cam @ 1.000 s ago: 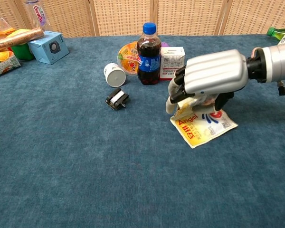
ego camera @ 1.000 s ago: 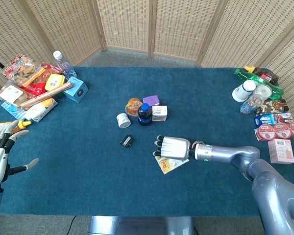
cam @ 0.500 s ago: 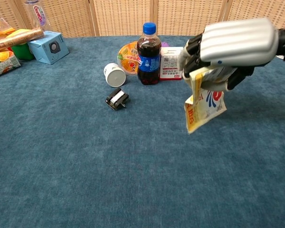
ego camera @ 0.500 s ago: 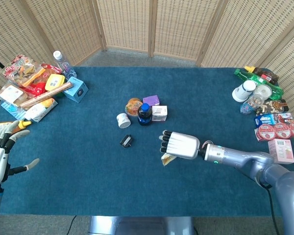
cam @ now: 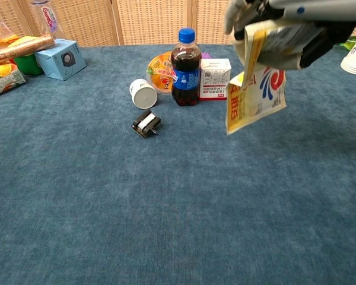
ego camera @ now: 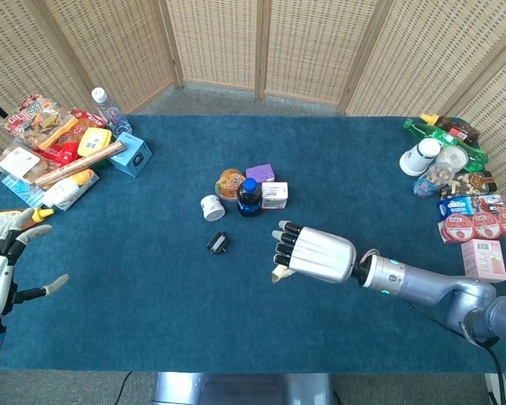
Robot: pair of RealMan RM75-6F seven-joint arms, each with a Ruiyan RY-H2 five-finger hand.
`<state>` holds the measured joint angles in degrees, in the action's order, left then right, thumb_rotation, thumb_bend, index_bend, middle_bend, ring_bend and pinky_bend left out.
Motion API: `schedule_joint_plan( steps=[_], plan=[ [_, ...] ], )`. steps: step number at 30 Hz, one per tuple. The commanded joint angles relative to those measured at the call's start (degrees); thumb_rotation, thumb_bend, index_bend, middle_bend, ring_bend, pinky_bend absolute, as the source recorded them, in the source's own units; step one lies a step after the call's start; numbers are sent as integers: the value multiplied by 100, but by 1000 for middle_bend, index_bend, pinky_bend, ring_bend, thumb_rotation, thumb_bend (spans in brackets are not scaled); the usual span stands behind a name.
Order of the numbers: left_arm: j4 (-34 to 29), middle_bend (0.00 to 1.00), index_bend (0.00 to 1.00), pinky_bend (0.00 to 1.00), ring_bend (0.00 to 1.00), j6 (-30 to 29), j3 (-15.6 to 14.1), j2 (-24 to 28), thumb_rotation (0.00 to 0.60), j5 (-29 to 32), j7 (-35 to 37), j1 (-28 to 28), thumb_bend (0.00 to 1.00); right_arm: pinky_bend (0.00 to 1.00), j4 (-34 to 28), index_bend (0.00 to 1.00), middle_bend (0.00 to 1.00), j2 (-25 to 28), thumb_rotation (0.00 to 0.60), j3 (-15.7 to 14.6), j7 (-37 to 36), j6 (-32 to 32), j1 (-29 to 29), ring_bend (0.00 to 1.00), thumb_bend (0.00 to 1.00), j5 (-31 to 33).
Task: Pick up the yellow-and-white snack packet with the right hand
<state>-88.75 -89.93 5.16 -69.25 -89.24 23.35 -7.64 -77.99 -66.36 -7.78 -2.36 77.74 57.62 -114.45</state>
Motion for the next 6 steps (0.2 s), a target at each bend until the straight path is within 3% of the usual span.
schedule_joint_plan(
  steps=[1,6],
  plan=[
    [-1,0,248,0,0,-4,-4,3,600,-7,8,0,173,334,-338,585,601,244,600,170,174,-25,-28,299,589,18],
    [-5,0,249,0,0,-11,-10,8,600,-17,22,2,172,335,-705,586,600,441,600,357,276,-63,-68,298,586,53]
  ],
)
